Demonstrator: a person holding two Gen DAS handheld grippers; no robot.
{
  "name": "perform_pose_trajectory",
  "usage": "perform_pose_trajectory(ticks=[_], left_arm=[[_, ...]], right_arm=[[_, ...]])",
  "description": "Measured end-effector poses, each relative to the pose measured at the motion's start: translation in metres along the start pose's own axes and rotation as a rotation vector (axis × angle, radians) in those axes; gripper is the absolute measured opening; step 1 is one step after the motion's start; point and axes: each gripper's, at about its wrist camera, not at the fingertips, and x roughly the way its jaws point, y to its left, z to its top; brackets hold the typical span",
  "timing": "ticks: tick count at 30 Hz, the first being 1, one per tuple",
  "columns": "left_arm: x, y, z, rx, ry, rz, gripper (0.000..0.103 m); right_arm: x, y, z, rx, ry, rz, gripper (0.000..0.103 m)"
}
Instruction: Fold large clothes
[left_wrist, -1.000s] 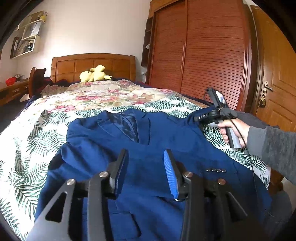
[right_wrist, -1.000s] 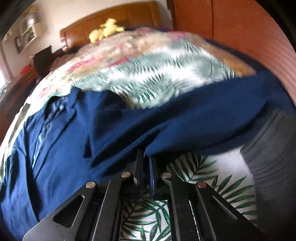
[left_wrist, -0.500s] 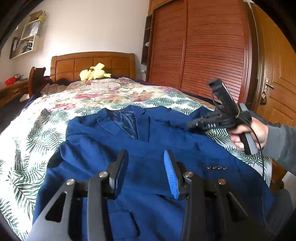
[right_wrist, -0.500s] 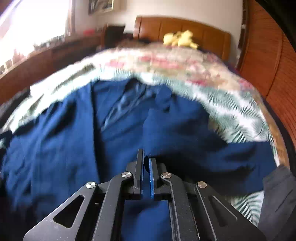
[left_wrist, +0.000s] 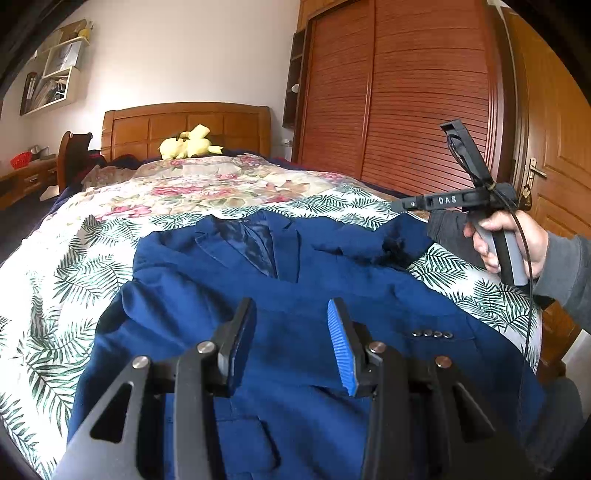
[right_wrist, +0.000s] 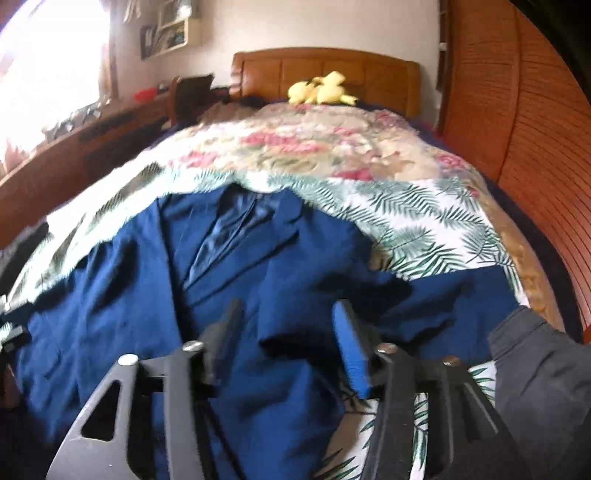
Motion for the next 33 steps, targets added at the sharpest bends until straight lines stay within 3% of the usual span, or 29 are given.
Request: perform_pose_trajectory(ticks=[6, 19, 26, 33], left_arm=[[0.0, -0.002, -0.001, 0.006, 0.003, -0.002, 0.039], [0.001, -0.005, -0.002, 0.025, 0.017, -0.005, 0.039], [0.002, -0.007, -0.002, 0.036, 0.017, 0.002, 0.039], [0.003, -0.008, -0.003, 0.048, 0.025, 0.01, 0.039]], right_arm=[[0.012, -0.023, 0.002, 0.096, 0.013, -0.033, 0.062], [0.07, -0.112, -0.058, 0.46, 0.172, -0.078, 0.062], [0.064, -0.126, -0.073, 0.527, 0.193, -0.124, 0.063], [0.083, -0.131, -0.062, 0.562, 0.17, -0.161, 0.062]])
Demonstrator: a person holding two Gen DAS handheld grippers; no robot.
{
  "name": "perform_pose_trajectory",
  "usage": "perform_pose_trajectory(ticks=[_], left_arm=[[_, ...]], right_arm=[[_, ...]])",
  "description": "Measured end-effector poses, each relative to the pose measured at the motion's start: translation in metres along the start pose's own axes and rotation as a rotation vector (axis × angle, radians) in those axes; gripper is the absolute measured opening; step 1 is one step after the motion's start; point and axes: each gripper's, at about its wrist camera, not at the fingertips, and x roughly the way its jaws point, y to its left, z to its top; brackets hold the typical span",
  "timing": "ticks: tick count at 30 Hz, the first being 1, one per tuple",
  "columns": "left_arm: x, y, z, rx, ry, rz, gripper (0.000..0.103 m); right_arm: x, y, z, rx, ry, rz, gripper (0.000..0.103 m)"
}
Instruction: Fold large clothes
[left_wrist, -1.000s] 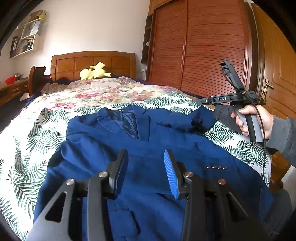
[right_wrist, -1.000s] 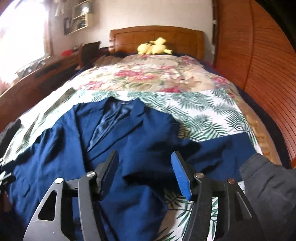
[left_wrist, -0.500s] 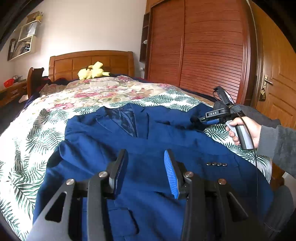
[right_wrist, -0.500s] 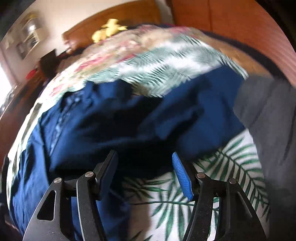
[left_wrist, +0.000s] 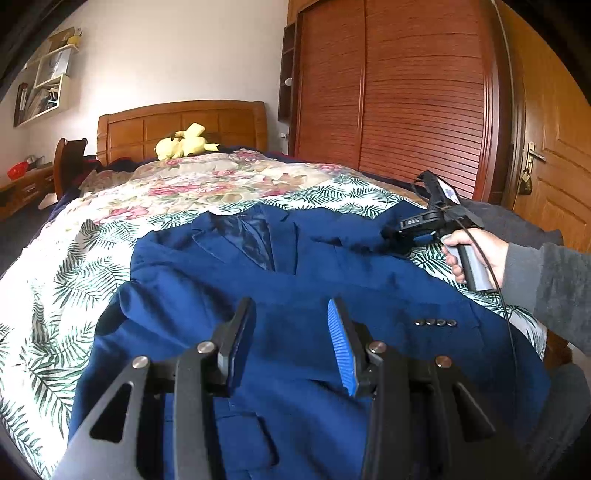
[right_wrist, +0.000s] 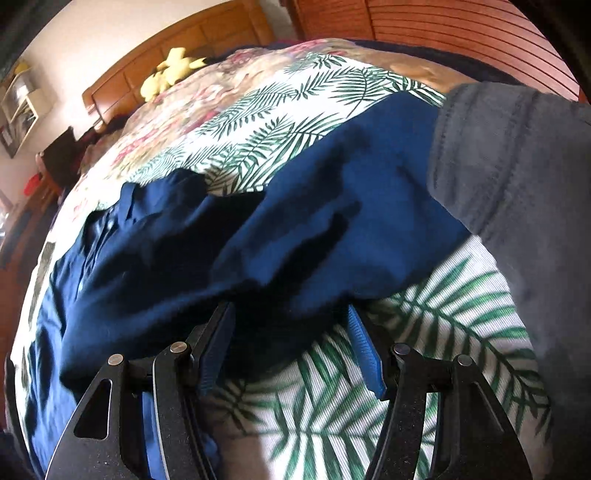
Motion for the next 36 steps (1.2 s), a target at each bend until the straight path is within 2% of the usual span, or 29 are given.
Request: perform_pose_trajectory(ticks=[2, 3, 4, 6, 9, 13, 18, 21, 24, 26, 28, 29, 30, 36], left_arm=[[0.0, 0.0, 0.0, 0.001, 0.003, -0.001, 0.039], [0.001, 0.0, -0.001, 0.003, 0.004, 0.0, 0.039], [0.0, -0.001, -0.001, 0.004, 0.005, 0.0, 0.039], [0.0, -0.001, -0.001, 0.008, 0.004, -0.003, 0.039], [-0.004, -0.002, 0.0, 0.016, -0.01, 0.003, 0.039], [-0.007, -0.001, 0.0, 0.013, -0.018, 0.009, 0.039], [-0.009, 0.001, 0.0, 0.009, -0.02, 0.025, 0.039], [-0.013, 0.003, 0.0, 0.005, -0.026, 0.03, 0.039], [-0.018, 0.005, 0.0, 0.006, -0.032, 0.031, 0.039], [-0.022, 0.005, -0.001, 0.015, -0.033, 0.038, 0.039], [-0.025, 0.005, -0.003, 0.025, -0.032, 0.042, 0.039], [-0.027, 0.006, -0.005, 0.029, -0.03, 0.045, 0.039], [-0.029, 0.007, -0.006, 0.035, -0.028, 0.048, 0.039], [-0.045, 0.02, -0.012, 0.034, -0.033, 0.064, 0.039]], right_arm=[[0.004, 0.009, 0.003, -0.029, -0.012, -0.036, 0.043], [0.006, 0.014, 0.004, -0.053, -0.018, -0.054, 0.021], [0.007, 0.018, 0.005, -0.072, -0.024, -0.056, 0.005], [0.004, 0.024, 0.007, -0.101, -0.05, -0.059, 0.002], [-0.015, 0.034, 0.012, -0.148, -0.137, -0.035, 0.0], [-0.056, 0.053, 0.021, -0.186, -0.239, 0.023, 0.0], [-0.121, 0.113, 0.017, -0.37, -0.343, 0.199, 0.0], [-0.15, 0.157, -0.005, -0.488, -0.317, 0.341, 0.0], [-0.163, 0.189, -0.04, -0.589, -0.273, 0.388, 0.001], [-0.162, 0.201, -0.06, -0.64, -0.224, 0.39, 0.01], [-0.159, 0.206, -0.075, -0.673, -0.198, 0.362, 0.047], [-0.157, 0.204, -0.079, -0.678, -0.195, 0.347, 0.053], [-0.155, 0.201, -0.082, -0.675, -0.193, 0.326, 0.056], [-0.13, 0.176, -0.073, -0.582, -0.152, 0.222, 0.057]])
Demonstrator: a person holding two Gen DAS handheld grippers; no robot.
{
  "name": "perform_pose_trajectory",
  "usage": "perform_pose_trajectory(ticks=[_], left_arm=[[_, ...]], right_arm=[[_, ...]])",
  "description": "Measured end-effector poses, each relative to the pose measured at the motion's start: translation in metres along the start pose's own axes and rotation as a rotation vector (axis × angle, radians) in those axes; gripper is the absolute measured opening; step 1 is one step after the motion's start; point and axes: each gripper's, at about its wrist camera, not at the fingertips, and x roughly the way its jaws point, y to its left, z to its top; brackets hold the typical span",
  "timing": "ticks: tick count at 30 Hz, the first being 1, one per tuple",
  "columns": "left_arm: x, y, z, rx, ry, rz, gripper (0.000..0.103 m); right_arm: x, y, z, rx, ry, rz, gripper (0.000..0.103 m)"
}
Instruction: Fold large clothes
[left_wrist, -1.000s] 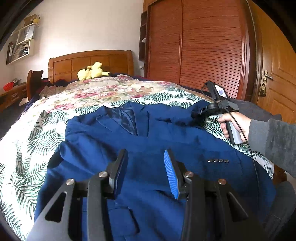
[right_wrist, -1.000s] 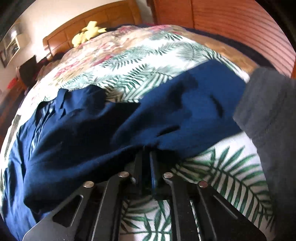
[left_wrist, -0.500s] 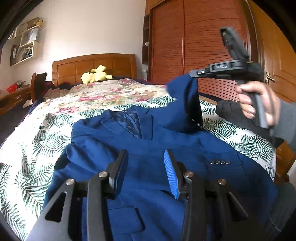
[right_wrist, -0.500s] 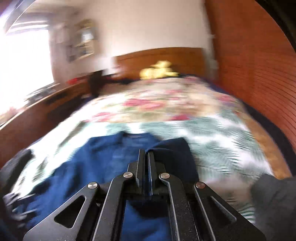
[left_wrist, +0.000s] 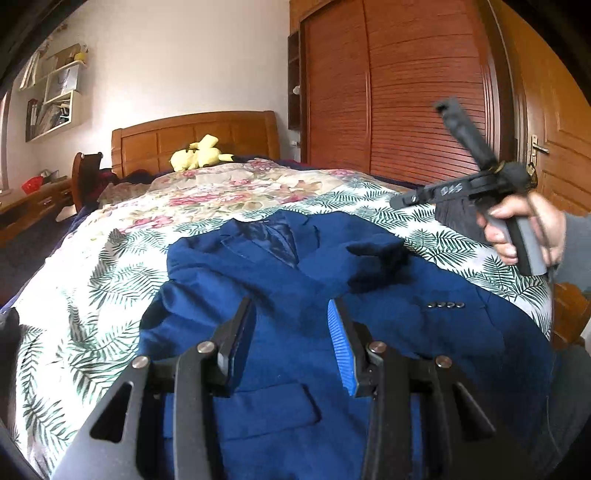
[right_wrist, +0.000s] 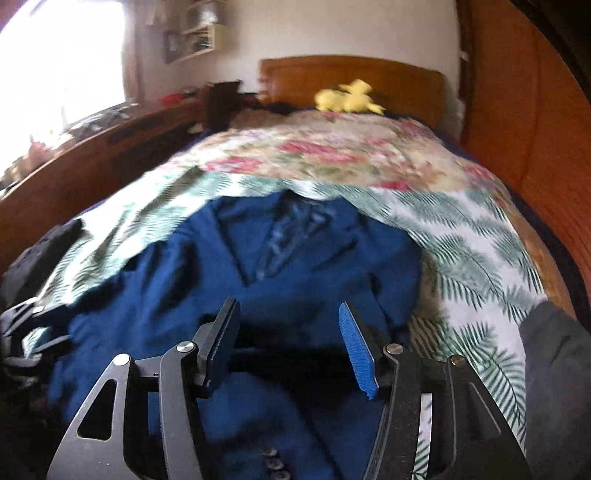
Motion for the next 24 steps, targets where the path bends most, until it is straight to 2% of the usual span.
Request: perform_pose_trajectory(ticks=[5, 11, 17, 21, 22, 23, 24], left_arm=[[-0.015, 0.016, -0.005, -0.016, -0.009, 0.017, 0.039], [-0.034, 0.037, -0.012, -0.031, -0.015, 0.039, 0.039], [-0.053, 0.052, -0.015, -0.05, -0.034, 0.057, 0.039], [-0.061, 0.057, -0.016, -0.054, -0.041, 0.071, 0.039], [-0.062, 0.058, -0.016, -0.054, -0.042, 0.074, 0.039], [-0.065, 0.058, -0.017, -0.053, -0.044, 0.077, 0.039], [-0.066, 0.059, -0.018, -0.051, -0.045, 0.08, 0.039]], right_arm=[[0.038, -0.031, -0.004, 0.107, 0.079, -0.105, 0.057], [0.075, -0.07, -0.014, 0.253, 0.157, -0.182, 0.057], [0.088, -0.091, -0.024, 0.368, 0.237, -0.161, 0.057], [0.085, -0.082, -0.023, 0.363, 0.253, -0.147, 0.055], [0.083, -0.078, -0.023, 0.353, 0.256, -0.143, 0.043], [0.084, -0.074, -0.022, 0.34, 0.26, -0.136, 0.037], [0.084, -0.069, -0.02, 0.318, 0.268, -0.143, 0.024]])
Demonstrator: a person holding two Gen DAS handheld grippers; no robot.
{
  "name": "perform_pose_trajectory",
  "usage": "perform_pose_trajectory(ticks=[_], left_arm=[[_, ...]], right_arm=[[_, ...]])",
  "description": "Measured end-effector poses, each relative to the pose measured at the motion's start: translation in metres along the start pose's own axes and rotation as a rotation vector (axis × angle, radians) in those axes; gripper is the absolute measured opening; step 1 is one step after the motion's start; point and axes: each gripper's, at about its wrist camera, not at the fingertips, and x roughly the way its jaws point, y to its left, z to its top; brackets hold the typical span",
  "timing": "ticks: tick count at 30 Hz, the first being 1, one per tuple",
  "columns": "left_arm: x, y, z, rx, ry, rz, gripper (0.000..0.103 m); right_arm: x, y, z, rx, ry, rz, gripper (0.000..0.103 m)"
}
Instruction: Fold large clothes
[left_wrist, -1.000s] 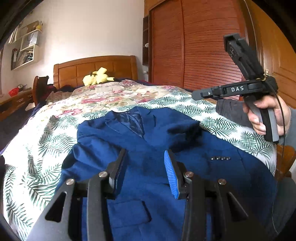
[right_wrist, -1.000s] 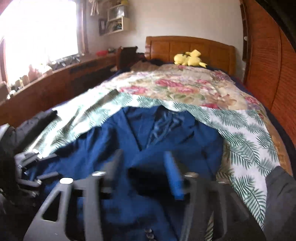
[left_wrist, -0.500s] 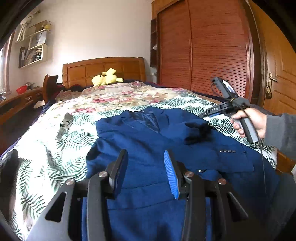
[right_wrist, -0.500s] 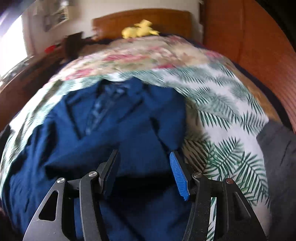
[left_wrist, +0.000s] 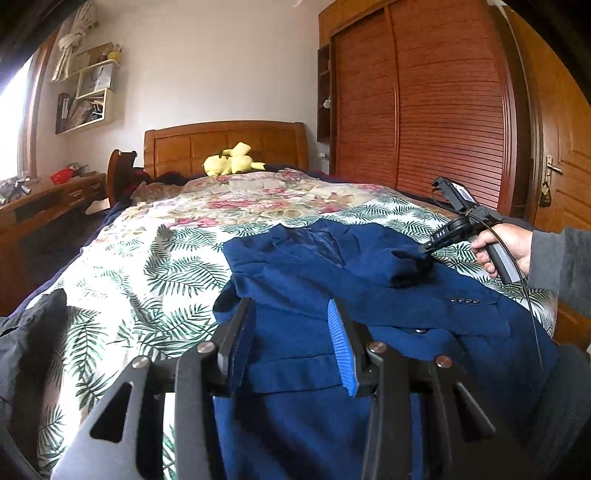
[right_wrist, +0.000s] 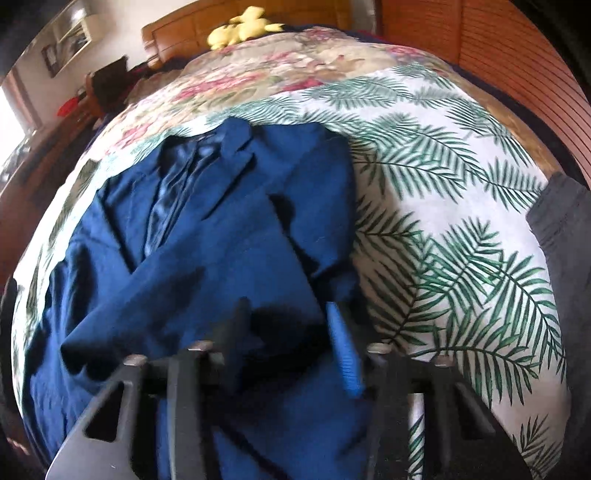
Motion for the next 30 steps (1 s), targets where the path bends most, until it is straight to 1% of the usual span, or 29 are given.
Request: perform_pose_trajectory(ticks=[1, 2, 4, 9, 13, 16, 21, 23, 26, 28, 30], left_arm=[[-0.002, 0.0, 0.0, 0.002, -0.001, 0.004, 0.039], [-0.003, 0.0, -0.001, 0.005, -0.004, 0.008, 0.039], [-0.005, 0.0, 0.0, 0.01, -0.011, 0.016, 0.039], [-0.005, -0.001, 0.0, 0.015, -0.012, 0.022, 0.039], [-0.004, -0.002, 0.001, 0.016, -0.01, 0.024, 0.039], [-0.004, -0.004, 0.001, 0.019, -0.011, 0.03, 0.039], [-0.005, -0.004, 0.002, 0.015, -0.013, 0.037, 0.039], [-0.006, -0.004, 0.002, 0.015, -0.013, 0.039, 0.039], [-0.006, -0.005, 0.002, 0.014, -0.012, 0.04, 0.039], [-0.004, -0.006, 0.002, 0.017, -0.006, 0.039, 0.039], [-0.003, -0.007, 0.001, 0.023, -0.002, 0.038, 0.039]], right_arm=[[0.0, 0.005, 0.0, -0.024, 0.003, -0.027, 0.005], [0.0, 0.01, 0.0, -0.046, -0.002, -0.041, 0.001], [-0.011, 0.019, 0.0, -0.093, -0.06, -0.072, 0.001], [-0.05, 0.045, 0.001, -0.159, -0.196, -0.051, 0.0], [-0.08, 0.072, 0.0, -0.211, -0.257, 0.031, 0.0], [-0.106, 0.107, -0.007, -0.275, -0.289, 0.123, 0.0], [-0.141, 0.166, -0.032, -0.407, -0.3, 0.278, 0.0], [-0.148, 0.182, -0.044, -0.439, -0.292, 0.317, 0.0], [-0.147, 0.194, -0.054, -0.429, -0.248, 0.338, 0.001], [-0.143, 0.192, -0.057, -0.425, -0.236, 0.346, 0.006], [-0.141, 0.185, -0.062, -0.434, -0.237, 0.319, 0.012]])
